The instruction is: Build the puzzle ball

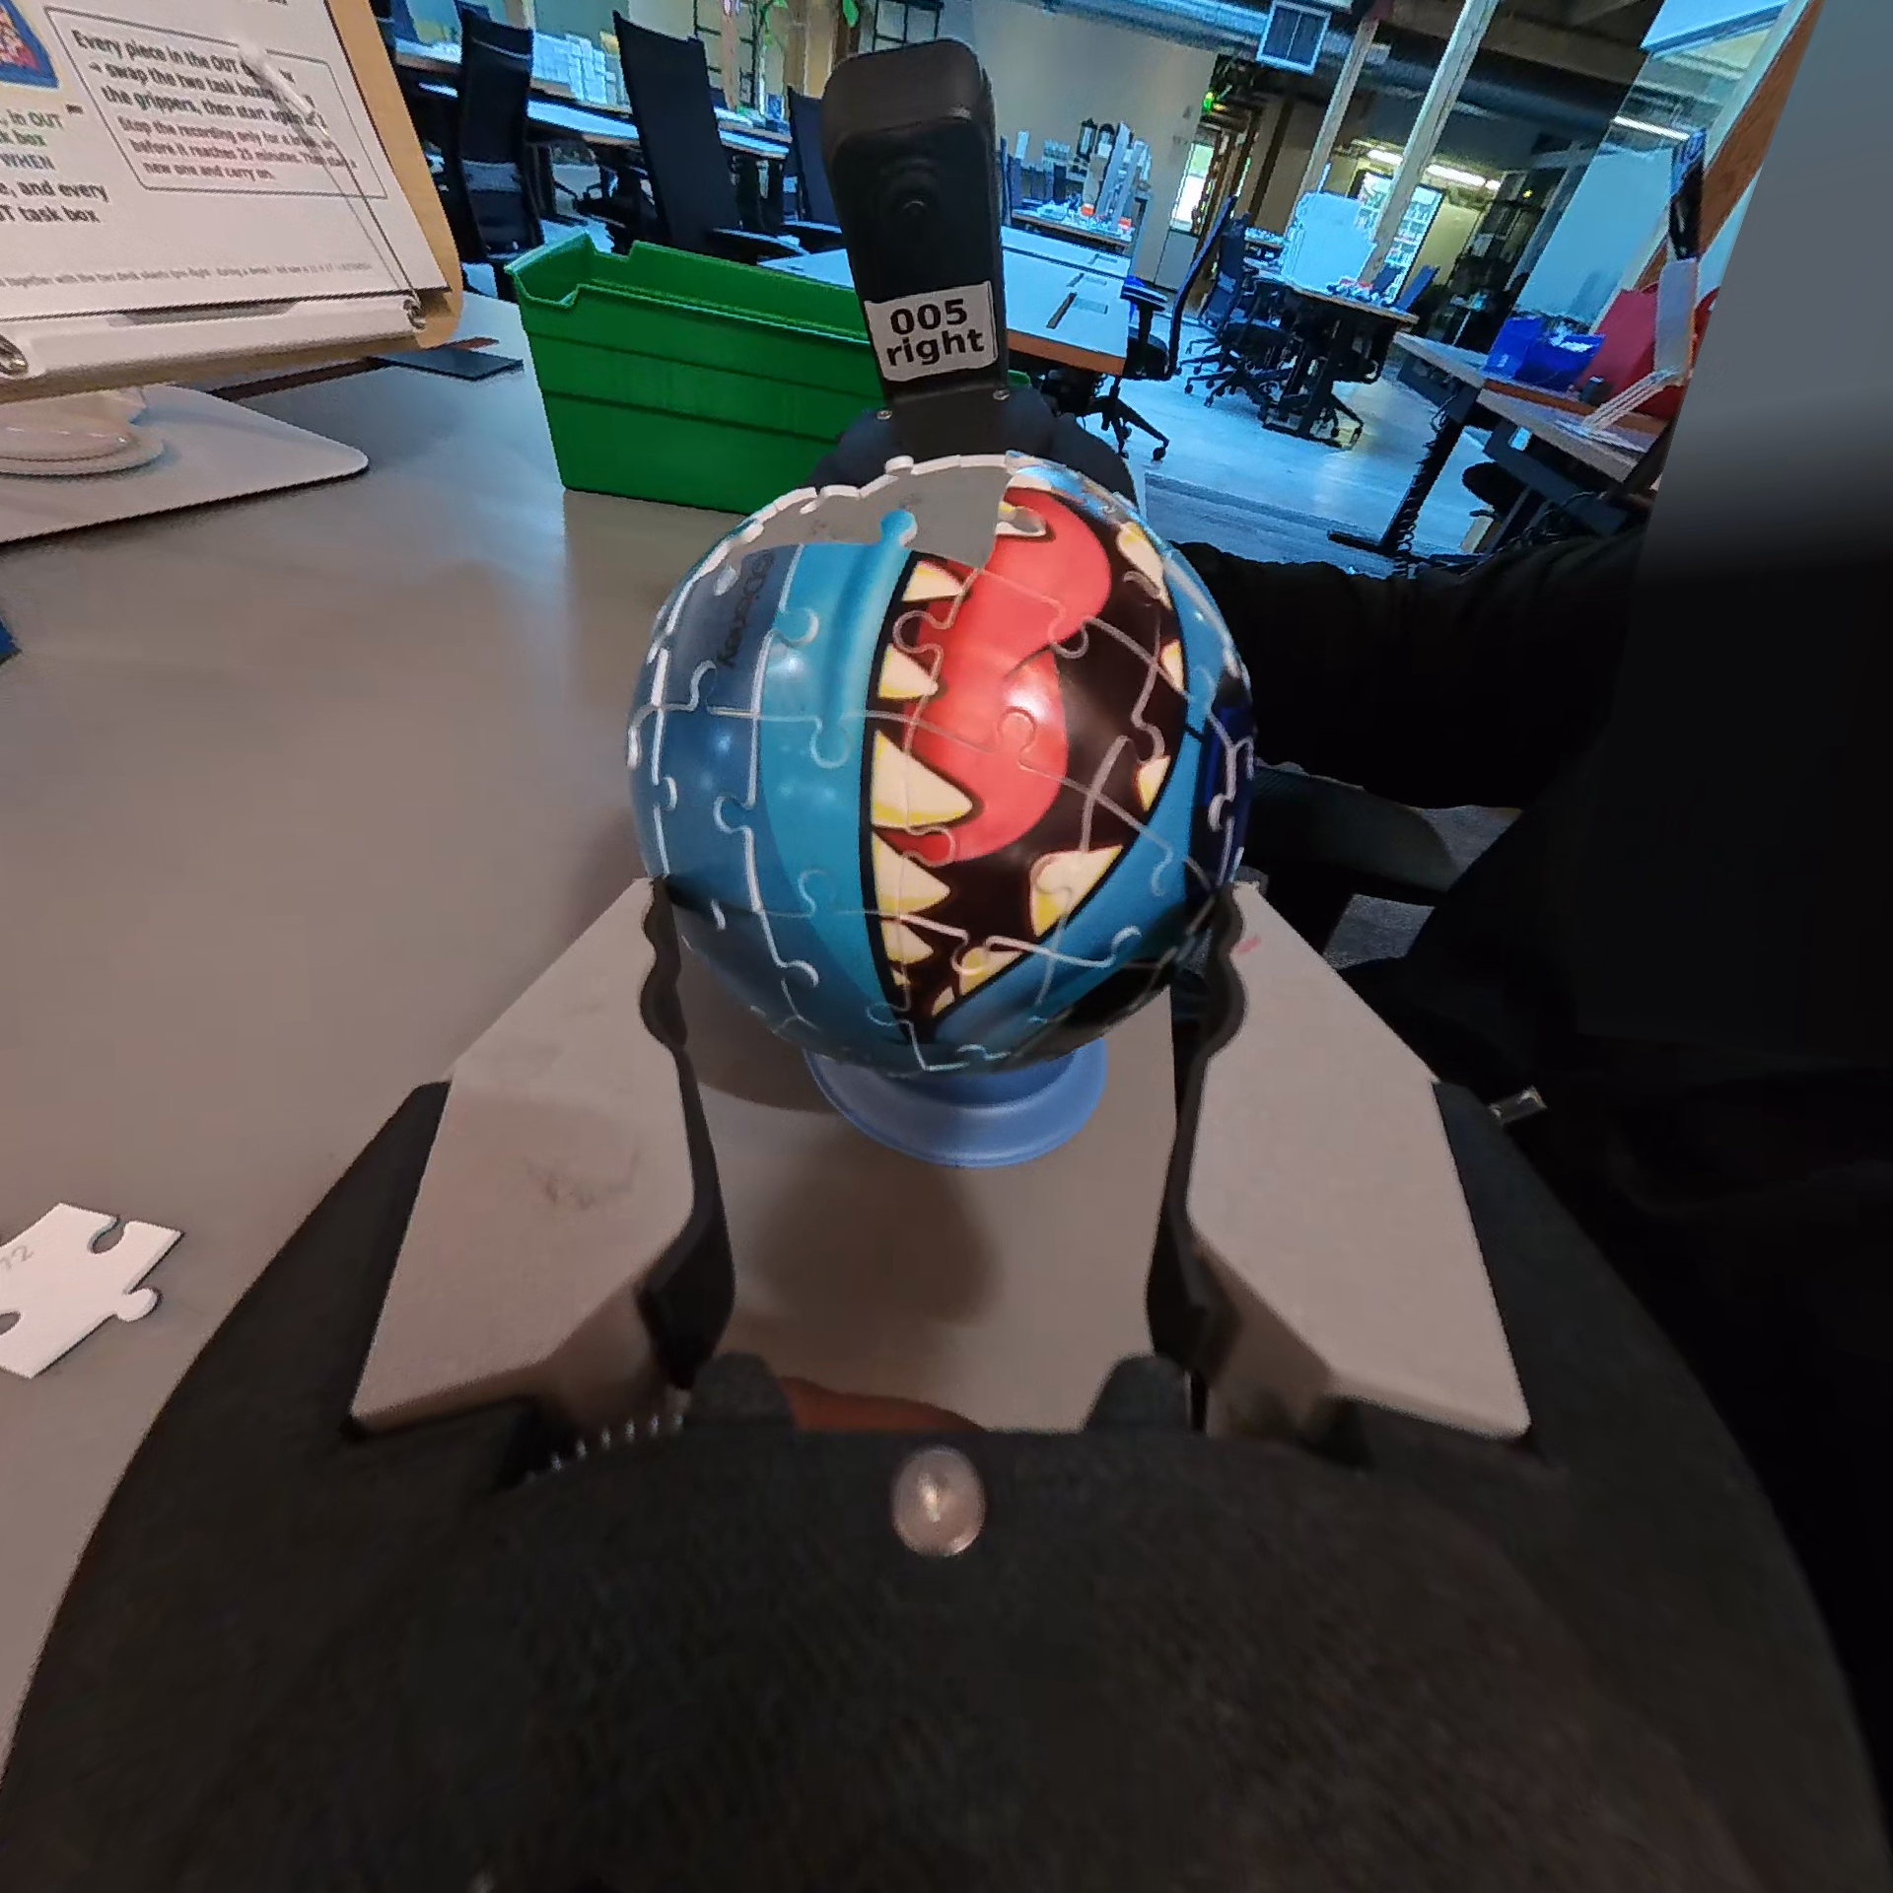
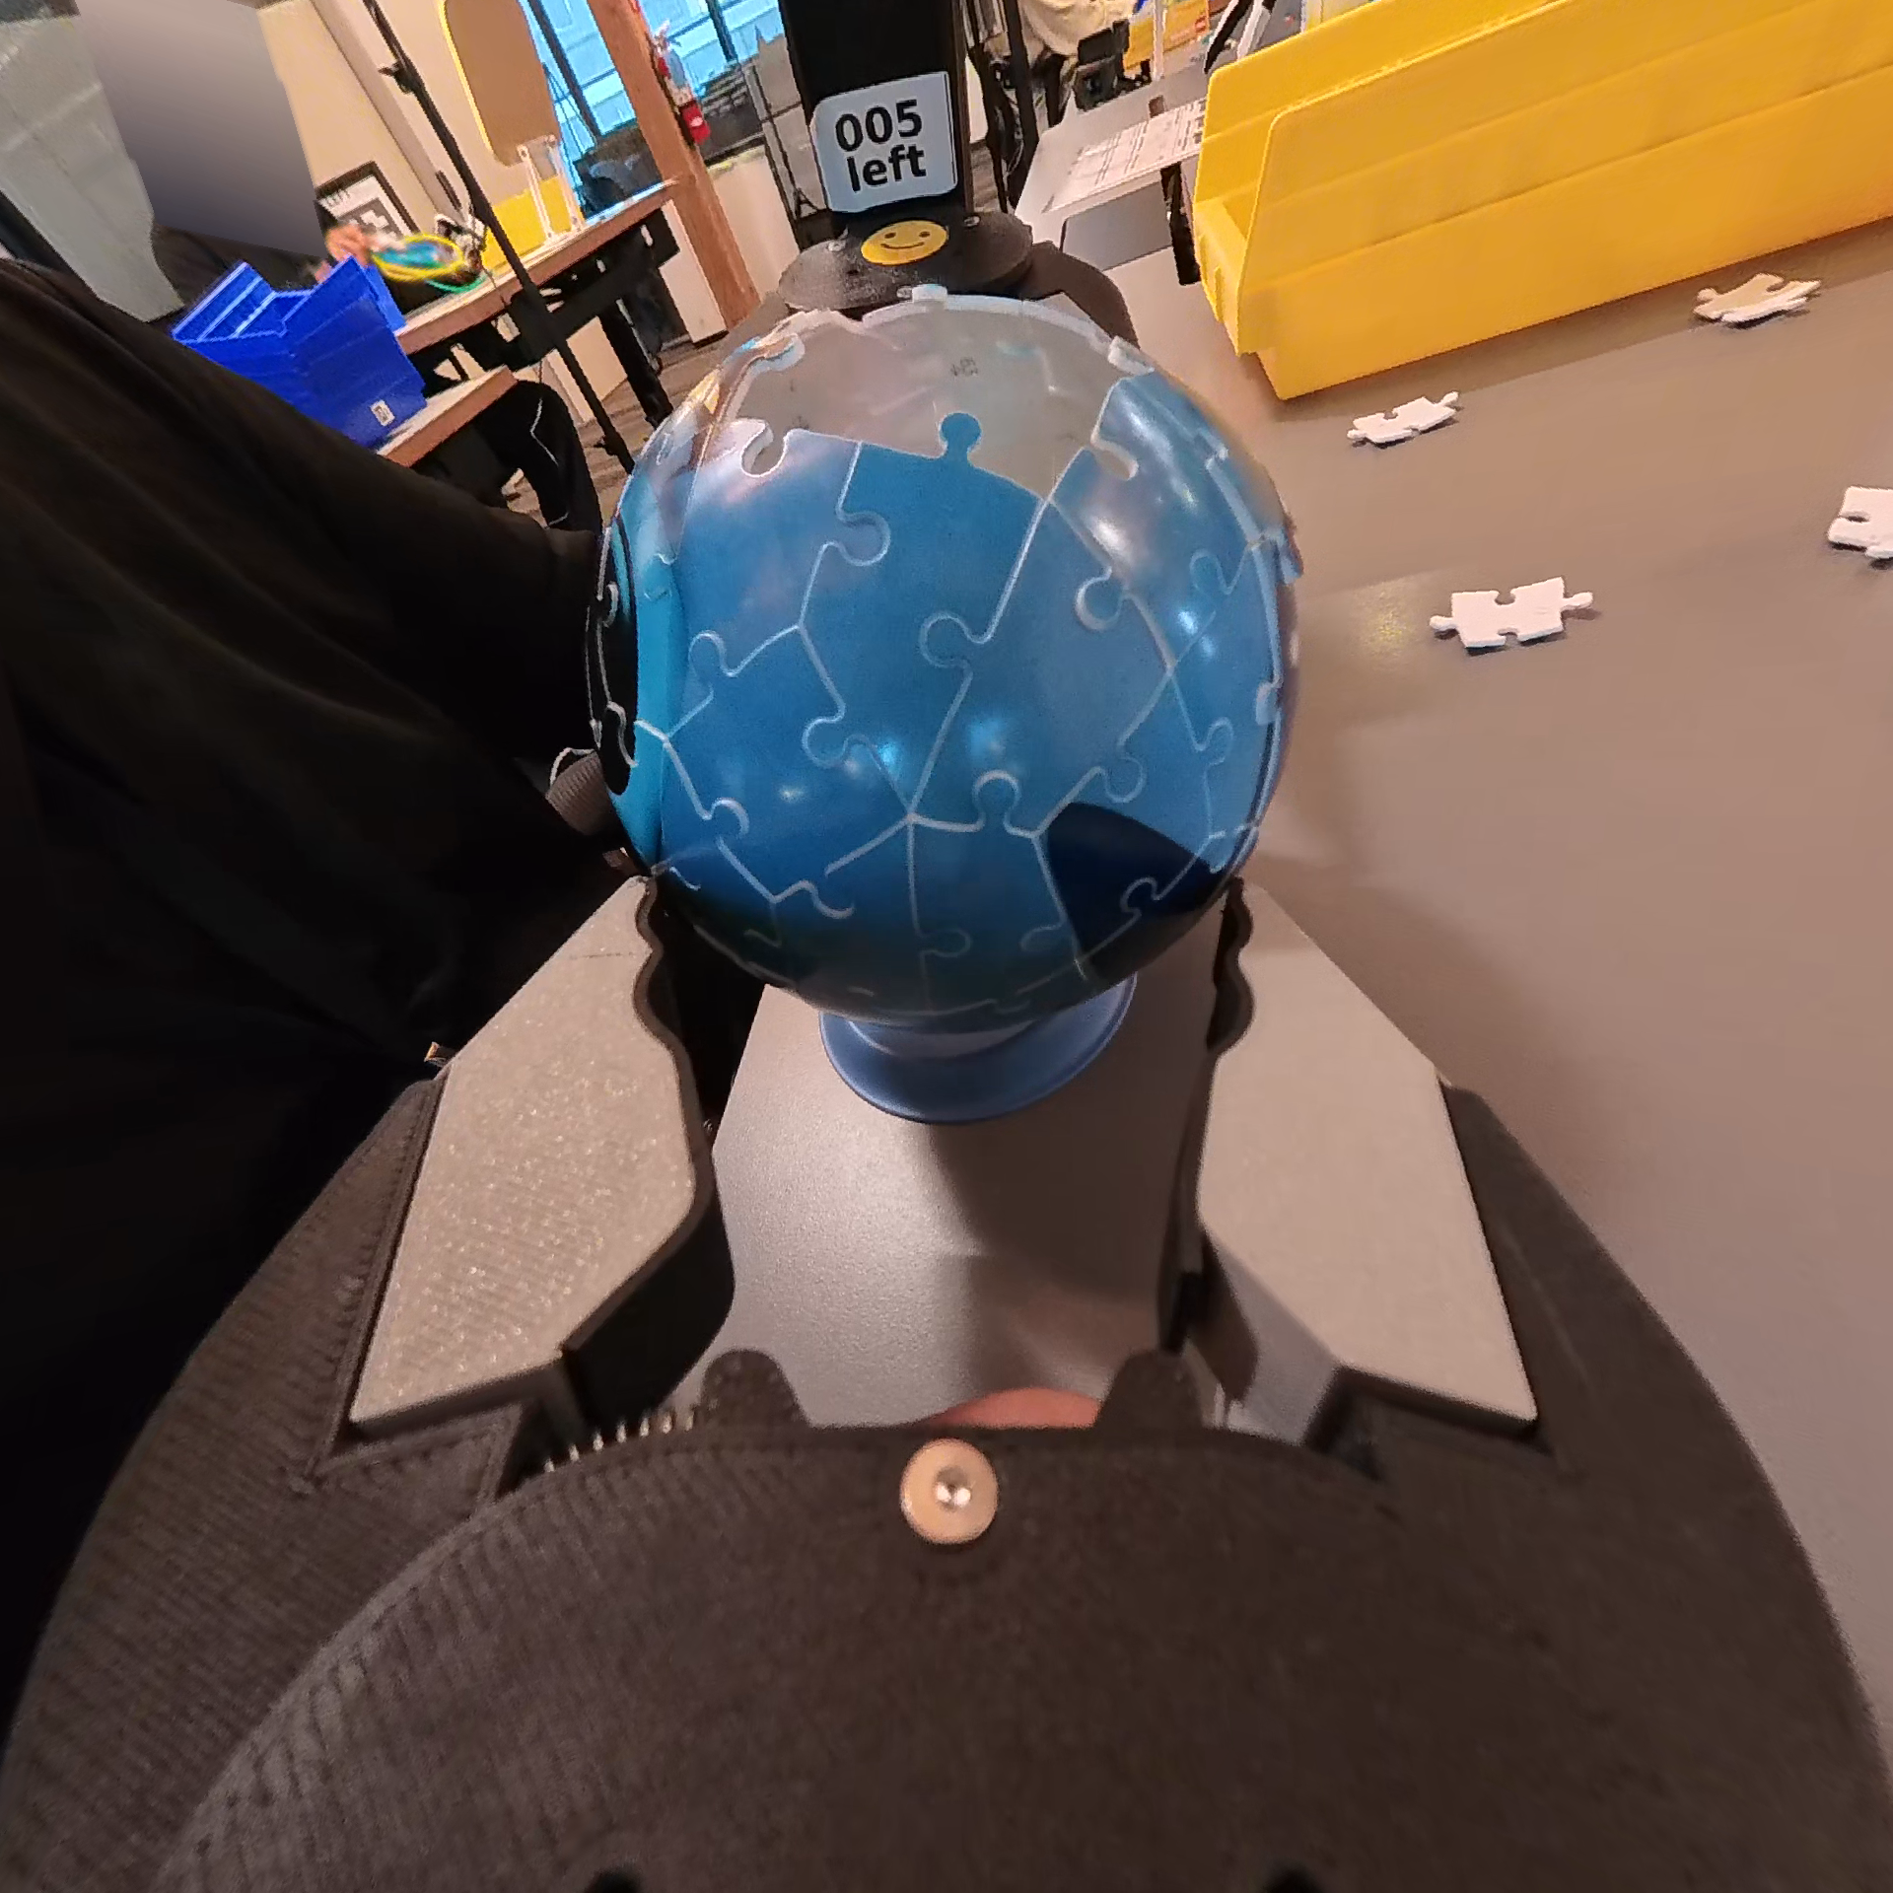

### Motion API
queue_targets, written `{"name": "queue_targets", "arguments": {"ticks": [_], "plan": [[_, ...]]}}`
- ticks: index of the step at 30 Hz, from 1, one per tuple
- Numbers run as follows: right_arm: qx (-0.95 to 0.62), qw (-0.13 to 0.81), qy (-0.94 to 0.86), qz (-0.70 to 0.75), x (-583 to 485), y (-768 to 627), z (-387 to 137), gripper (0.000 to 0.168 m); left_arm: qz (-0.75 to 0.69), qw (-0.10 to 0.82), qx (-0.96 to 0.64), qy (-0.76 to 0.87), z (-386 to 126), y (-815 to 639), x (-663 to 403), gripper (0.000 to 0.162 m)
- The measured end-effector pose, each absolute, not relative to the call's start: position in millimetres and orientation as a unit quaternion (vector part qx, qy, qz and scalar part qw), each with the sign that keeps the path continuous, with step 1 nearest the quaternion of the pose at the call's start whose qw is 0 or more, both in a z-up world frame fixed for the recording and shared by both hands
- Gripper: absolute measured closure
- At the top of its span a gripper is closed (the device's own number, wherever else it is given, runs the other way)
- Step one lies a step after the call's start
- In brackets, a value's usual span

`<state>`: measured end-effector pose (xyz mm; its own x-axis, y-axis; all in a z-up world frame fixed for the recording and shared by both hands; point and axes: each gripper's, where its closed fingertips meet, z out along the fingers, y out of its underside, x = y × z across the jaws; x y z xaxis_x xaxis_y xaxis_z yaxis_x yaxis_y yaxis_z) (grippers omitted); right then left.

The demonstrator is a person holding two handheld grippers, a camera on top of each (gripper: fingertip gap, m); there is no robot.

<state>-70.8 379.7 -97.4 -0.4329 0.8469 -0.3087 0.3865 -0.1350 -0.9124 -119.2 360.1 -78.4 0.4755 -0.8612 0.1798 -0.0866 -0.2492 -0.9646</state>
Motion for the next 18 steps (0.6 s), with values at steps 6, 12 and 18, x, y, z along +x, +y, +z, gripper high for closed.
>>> {"name": "queue_targets", "arguments": {"ticks": [6, 12, 18], "plan": [[-0.492, 0.203, -0.628, 0.568, -71.1, 379.7, -98.0, 0.065, -0.377, 0.508, -0.693, 0.345, -78.7, 360.1, -119.1, 0.061], [-0.477, 0.219, -0.658, 0.540, -70.6, 375.2, -104.3, 0.065, -0.338, 0.517, -0.693, 0.372, -85.2, 353.1, -117.4, 0.061], [-0.450, 0.243, -0.702, 0.495, -67.8, 371.0, -113.7, 0.065, -0.268, 0.527, -0.700, 0.401, -94.7, 344.7, -113.7, 0.061]]}}
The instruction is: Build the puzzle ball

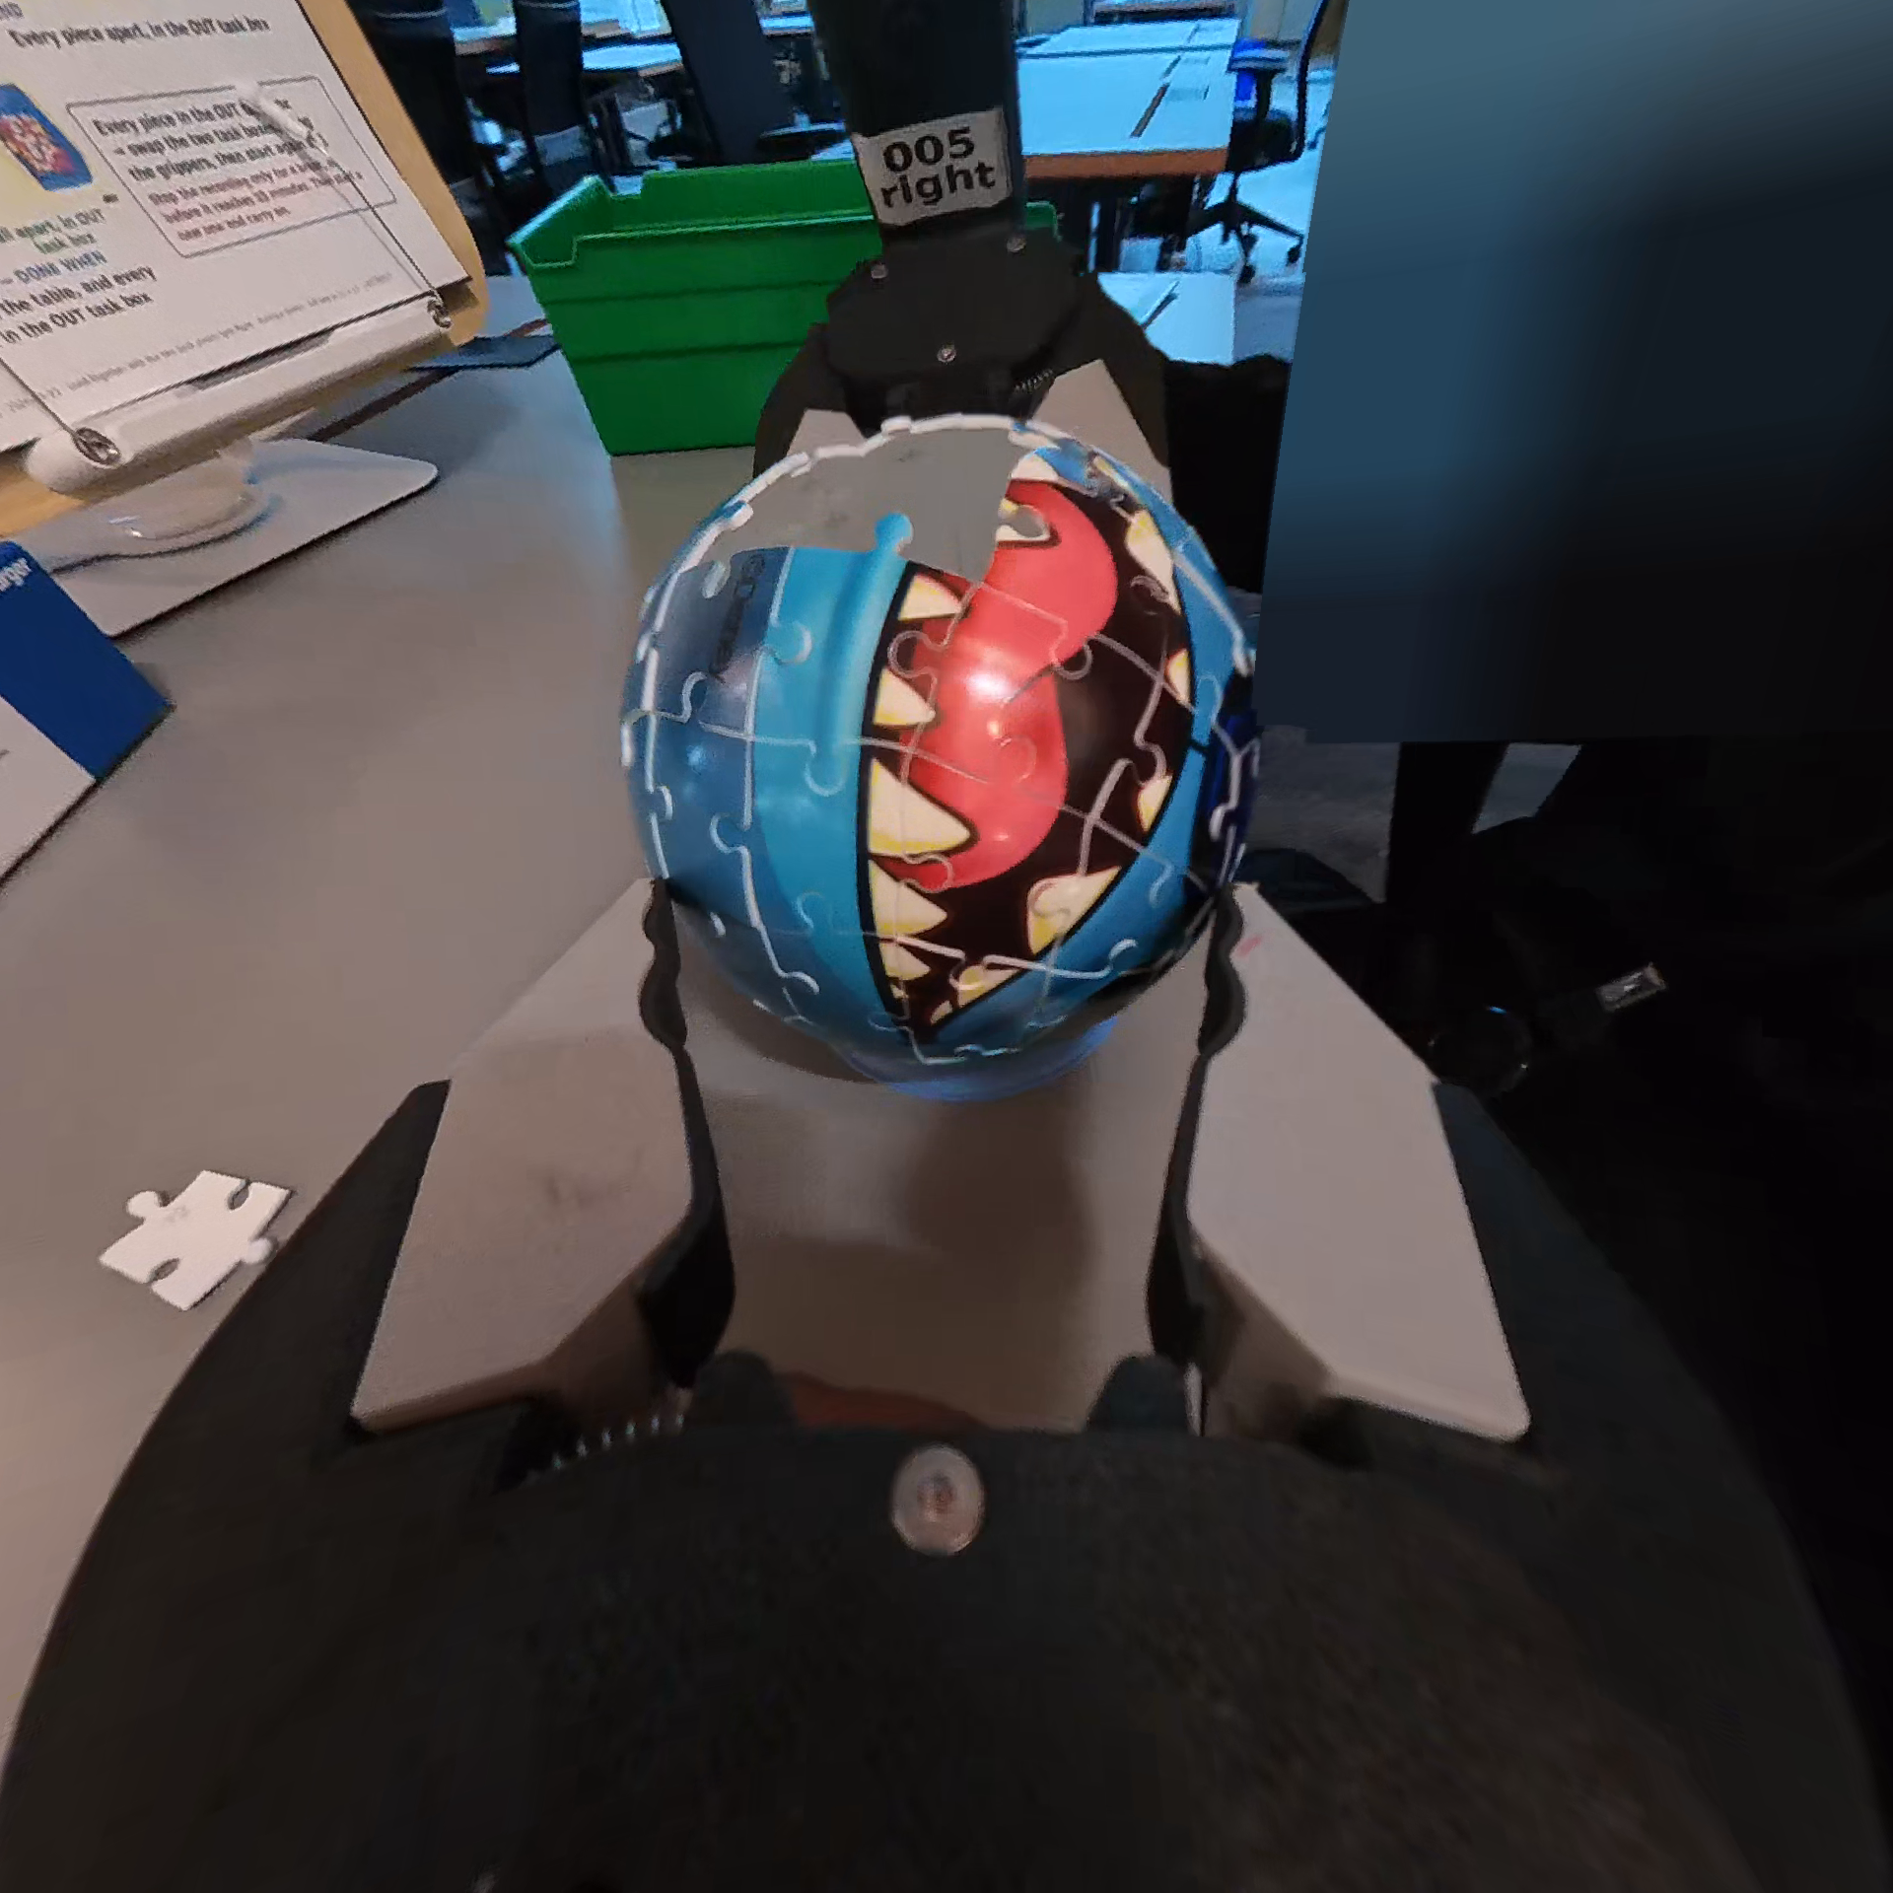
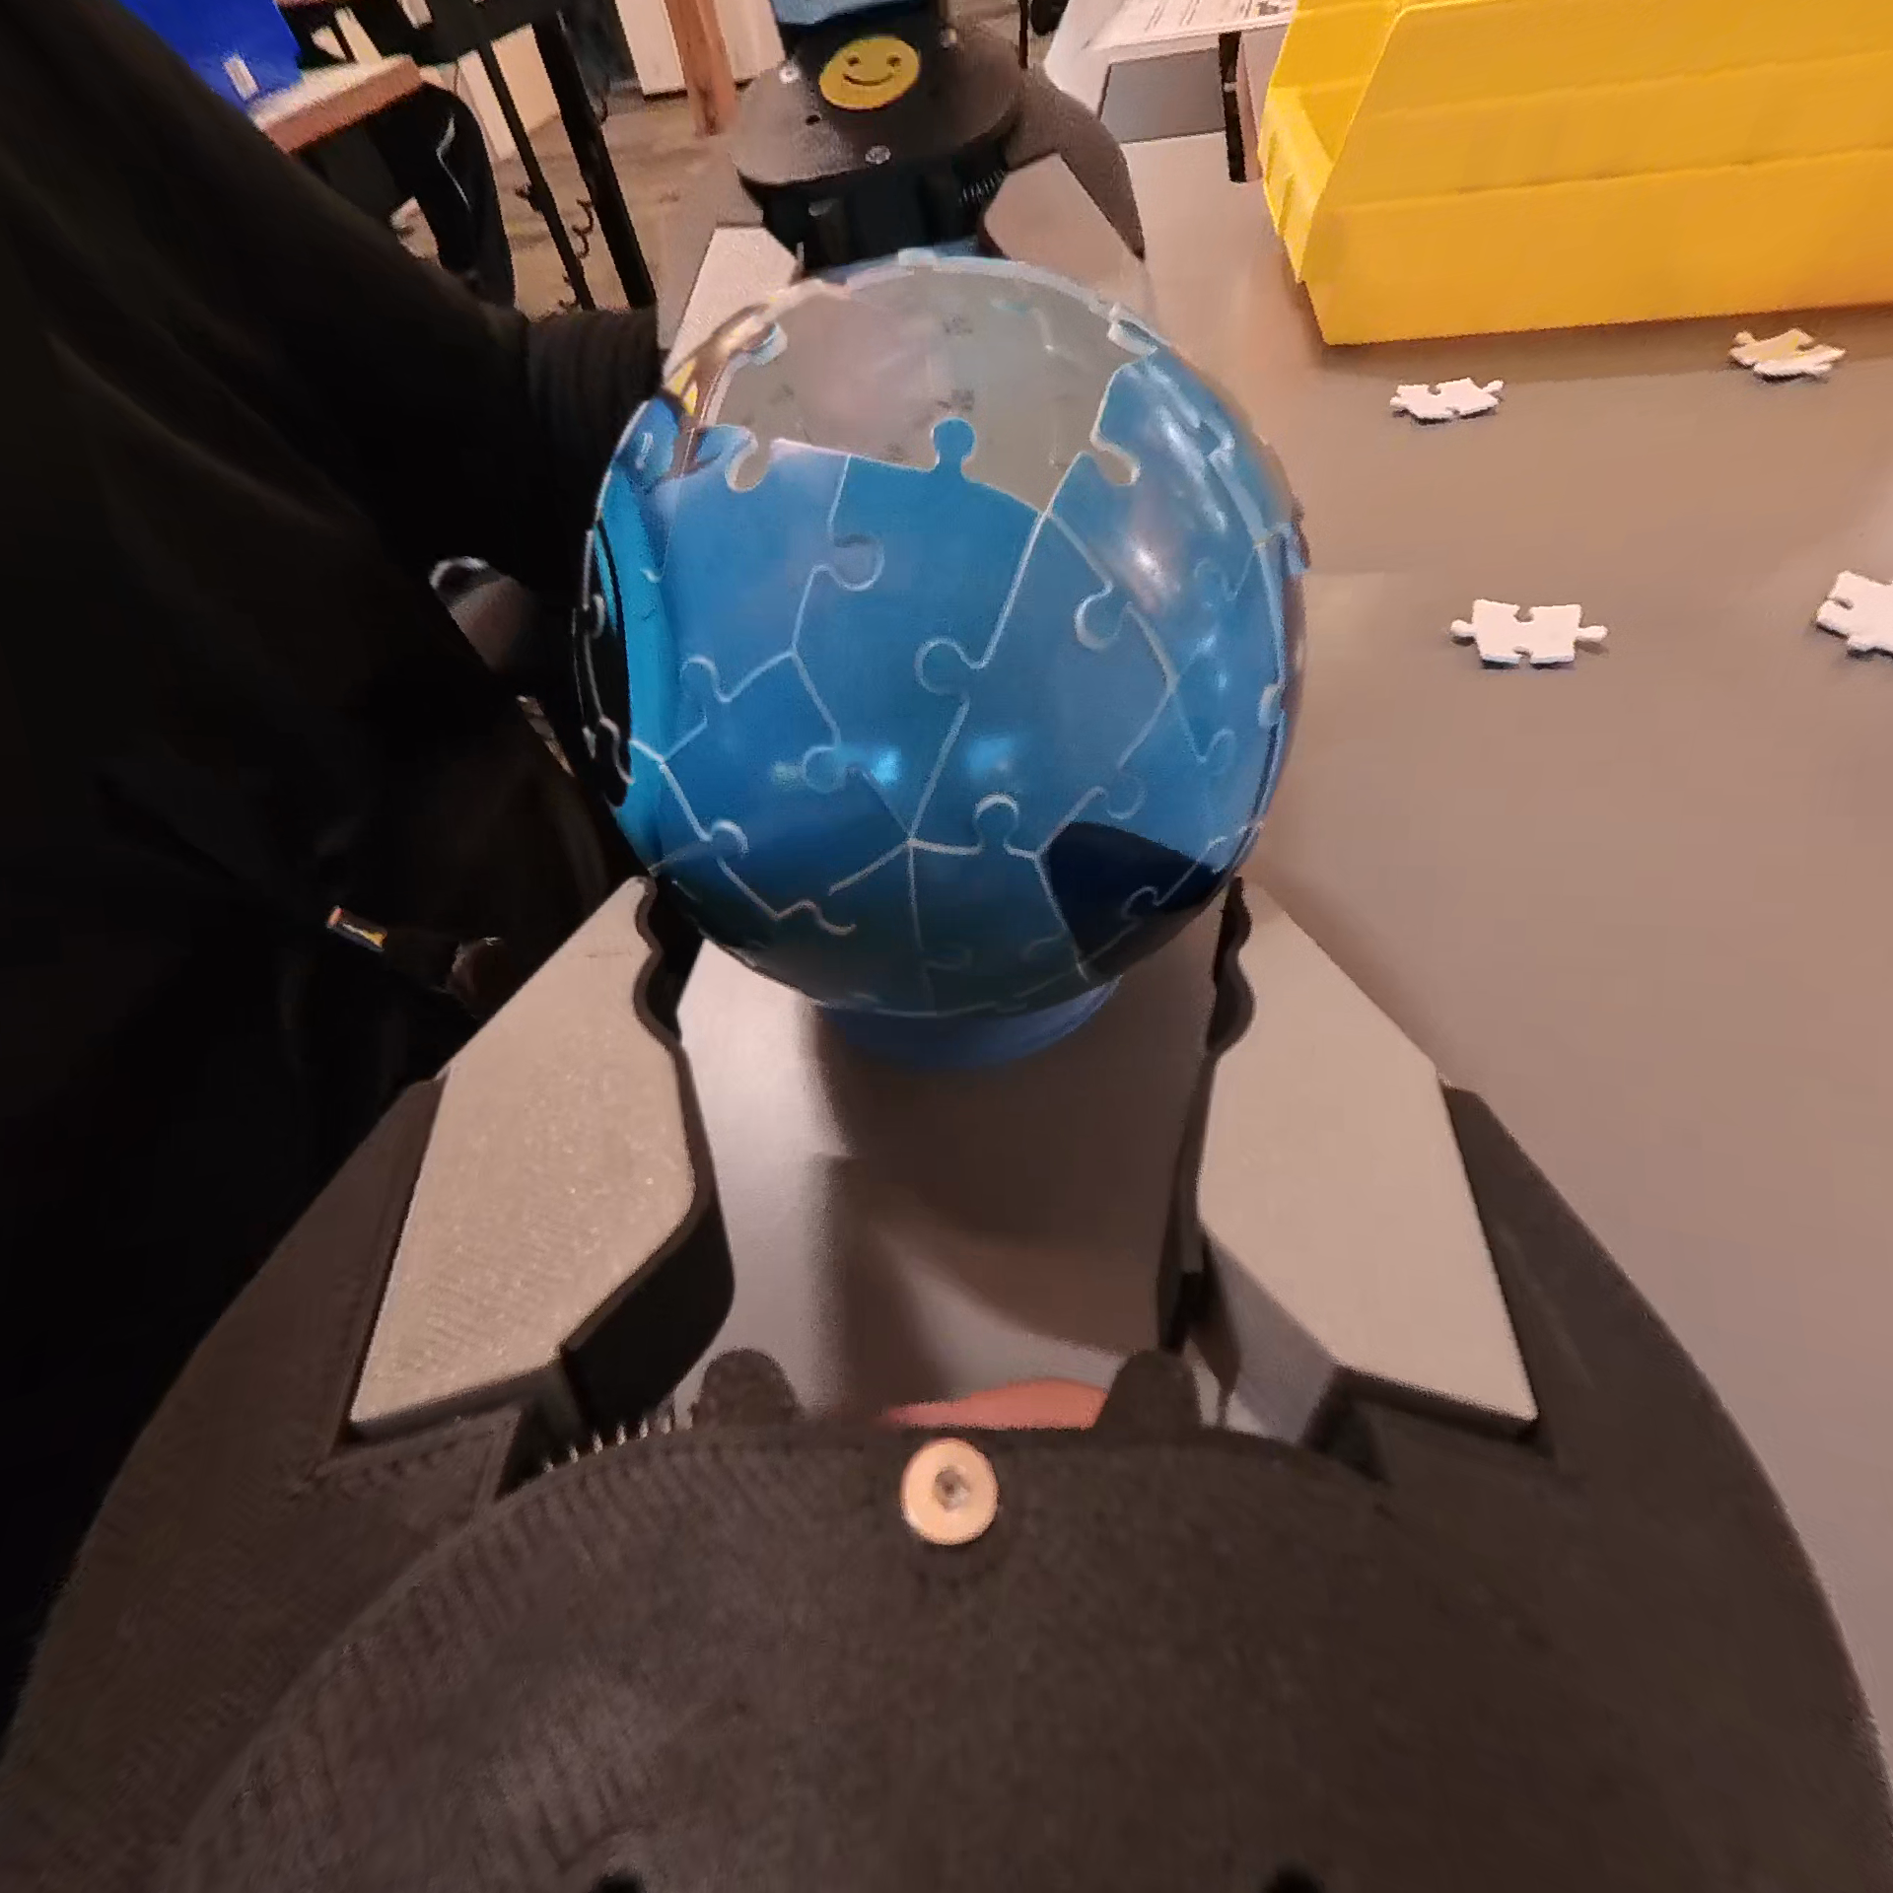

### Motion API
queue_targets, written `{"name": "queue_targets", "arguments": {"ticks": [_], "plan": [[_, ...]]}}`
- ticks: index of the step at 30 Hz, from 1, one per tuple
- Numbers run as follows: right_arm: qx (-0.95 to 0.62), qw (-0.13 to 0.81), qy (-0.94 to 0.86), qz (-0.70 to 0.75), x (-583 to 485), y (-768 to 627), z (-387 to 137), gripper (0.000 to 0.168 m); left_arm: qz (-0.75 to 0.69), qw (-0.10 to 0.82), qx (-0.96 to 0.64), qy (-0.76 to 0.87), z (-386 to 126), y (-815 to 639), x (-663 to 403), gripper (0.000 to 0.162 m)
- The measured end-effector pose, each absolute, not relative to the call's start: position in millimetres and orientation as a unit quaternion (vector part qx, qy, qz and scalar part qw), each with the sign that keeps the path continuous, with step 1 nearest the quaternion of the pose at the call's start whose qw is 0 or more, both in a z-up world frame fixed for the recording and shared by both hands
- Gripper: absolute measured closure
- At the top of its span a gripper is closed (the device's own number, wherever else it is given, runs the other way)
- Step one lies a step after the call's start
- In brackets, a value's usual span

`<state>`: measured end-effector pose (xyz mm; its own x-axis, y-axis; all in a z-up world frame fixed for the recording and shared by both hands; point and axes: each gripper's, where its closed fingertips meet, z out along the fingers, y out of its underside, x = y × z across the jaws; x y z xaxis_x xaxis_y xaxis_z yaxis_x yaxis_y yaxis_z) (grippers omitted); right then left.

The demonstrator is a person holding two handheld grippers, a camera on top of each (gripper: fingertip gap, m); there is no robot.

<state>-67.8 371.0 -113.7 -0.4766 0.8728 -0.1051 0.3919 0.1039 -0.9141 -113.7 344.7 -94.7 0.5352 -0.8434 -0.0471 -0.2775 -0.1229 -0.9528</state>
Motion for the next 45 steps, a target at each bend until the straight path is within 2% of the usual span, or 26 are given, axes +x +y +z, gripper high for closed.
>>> {"name": "queue_targets", "arguments": {"ticks": [6, 9, 13, 15, 16, 20, 22, 25, 30, 33, 34, 35, 45], "plan": [[-0.440, 0.281, -0.719, 0.458, -67.3, 379.0, -118.2, 0.064, -0.227, 0.543, -0.698, 0.408, -93.4, 345.6, -112.9, 0.061], [-0.441, 0.285, -0.720, 0.454, -66.6, 380.8, -118.8, 0.064, -0.254, 0.544, -0.690, 0.405, -85.7, 338.1, -113.7, 0.060], [-0.440, 0.289, -0.708, 0.472, -61.8, 383.4, -112.0, 0.065, -0.298, 0.570, -0.663, 0.383, -50.4, 331.1, -142.8, 0.071], [-0.443, 0.291, -0.703, 0.474, -58.6, 387.7, -110.5, 0.065, -0.262, 0.589, -0.674, 0.361, -38.1, 349.3, -174.5, 0.084], [-0.445, 0.294, -0.703, 0.471, -57.1, 390.3, -110.2, 0.066, -0.235, 0.584, -0.694, 0.350, -39.1, 363.0, -190.6, 0.084], [-0.453, 0.313, -0.689, 0.471, -53.3, 402.8, -103.0, 0.068, -0.093, 0.553, -0.780, 0.279, -56.9, 445.8, -252.0, 0.109], [-0.459, 0.318, -0.677, 0.479, -52.6, 408.3, -98.5, 0.070, -0.105, 0.479, -0.826, 0.276, -88.1, 476.9, -254.9, 0.098], [-0.468, 0.324, -0.668, 0.481, -51.3, 414.0, -97.0, 0.073, -0.072, 0.424, -0.859, 0.276, -122.5, 522.2, -265.6, 0.112], [-0.471, 0.327, -0.668, 0.473, -48.1, 416.3, -98.9, 0.074, -0.067, 0.373, -0.885, 0.271, -148.9, 554.8, -276.4, 0.107], [-0.473, 0.328, -0.666, 0.475, -46.8, 418.3, -97.1, 0.076, -0.070, 0.353, -0.891, 0.277, -159.0, 559.1, -277.6, 0.114], [-0.473, 0.328, -0.663, 0.478, -46.1, 418.6, -95.8, 0.076, -0.072, 0.341, -0.893, 0.283, -164.4, 557.4, -277.1, 0.121], [-0.474, 0.328, -0.661, 0.481, -45.6, 419.6, -94.9, 0.077, -0.088, 0.347, -0.889, 0.286, -164.1, 556.2, -272.3, 0.131], [-0.500, 0.328, -0.628, 0.499, -41.4, 440.9, -88.2, 0.082, -0.079, 0.394, -0.845, 0.352, -161.8, 538.3, -264.4, 0.131]]}}
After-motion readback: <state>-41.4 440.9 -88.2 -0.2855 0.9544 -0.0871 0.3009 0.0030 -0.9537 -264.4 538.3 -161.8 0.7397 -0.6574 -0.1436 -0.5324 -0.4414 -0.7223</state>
